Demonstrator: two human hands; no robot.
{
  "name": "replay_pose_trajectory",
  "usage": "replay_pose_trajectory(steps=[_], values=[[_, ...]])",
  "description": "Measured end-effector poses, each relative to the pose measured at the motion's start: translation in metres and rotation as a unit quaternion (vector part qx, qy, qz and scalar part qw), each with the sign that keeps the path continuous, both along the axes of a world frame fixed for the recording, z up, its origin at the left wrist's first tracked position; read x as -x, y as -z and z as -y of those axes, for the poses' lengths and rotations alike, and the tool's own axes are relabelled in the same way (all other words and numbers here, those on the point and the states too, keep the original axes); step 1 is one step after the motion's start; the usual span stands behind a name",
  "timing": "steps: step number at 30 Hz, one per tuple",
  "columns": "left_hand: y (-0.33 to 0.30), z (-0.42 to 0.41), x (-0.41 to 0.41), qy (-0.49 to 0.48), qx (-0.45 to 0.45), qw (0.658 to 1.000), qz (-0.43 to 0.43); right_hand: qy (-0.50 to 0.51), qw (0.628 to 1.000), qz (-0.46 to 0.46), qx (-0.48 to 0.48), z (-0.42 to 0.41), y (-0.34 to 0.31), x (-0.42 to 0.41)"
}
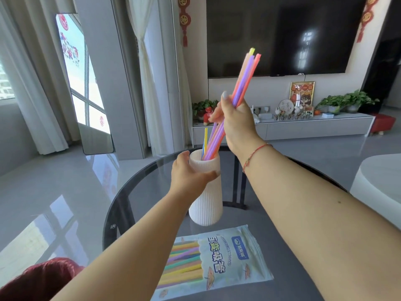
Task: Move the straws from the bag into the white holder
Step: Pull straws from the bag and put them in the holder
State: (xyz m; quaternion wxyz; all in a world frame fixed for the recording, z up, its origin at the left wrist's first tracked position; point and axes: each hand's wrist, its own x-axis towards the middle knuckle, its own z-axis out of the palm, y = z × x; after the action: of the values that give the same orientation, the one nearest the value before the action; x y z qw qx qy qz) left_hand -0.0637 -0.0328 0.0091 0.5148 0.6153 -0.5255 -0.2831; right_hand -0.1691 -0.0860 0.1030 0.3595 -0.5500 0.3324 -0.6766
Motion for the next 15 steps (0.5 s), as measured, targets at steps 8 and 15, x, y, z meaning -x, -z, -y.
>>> replay_pose_trajectory(steps=[8, 15], values=[[0.002, 0.011, 0.006, -0.008, 0.022, 0.998, 0.066, -0.011, 0.98, -0.194, -0.033, 0.008, 0.014, 0.004], [0.004, 0.008, 0.006, -0.011, 0.032, 0.996, 0.082, 0.026, 0.973, -0.225, 0.049, 0.003, 0.015, 0.012]])
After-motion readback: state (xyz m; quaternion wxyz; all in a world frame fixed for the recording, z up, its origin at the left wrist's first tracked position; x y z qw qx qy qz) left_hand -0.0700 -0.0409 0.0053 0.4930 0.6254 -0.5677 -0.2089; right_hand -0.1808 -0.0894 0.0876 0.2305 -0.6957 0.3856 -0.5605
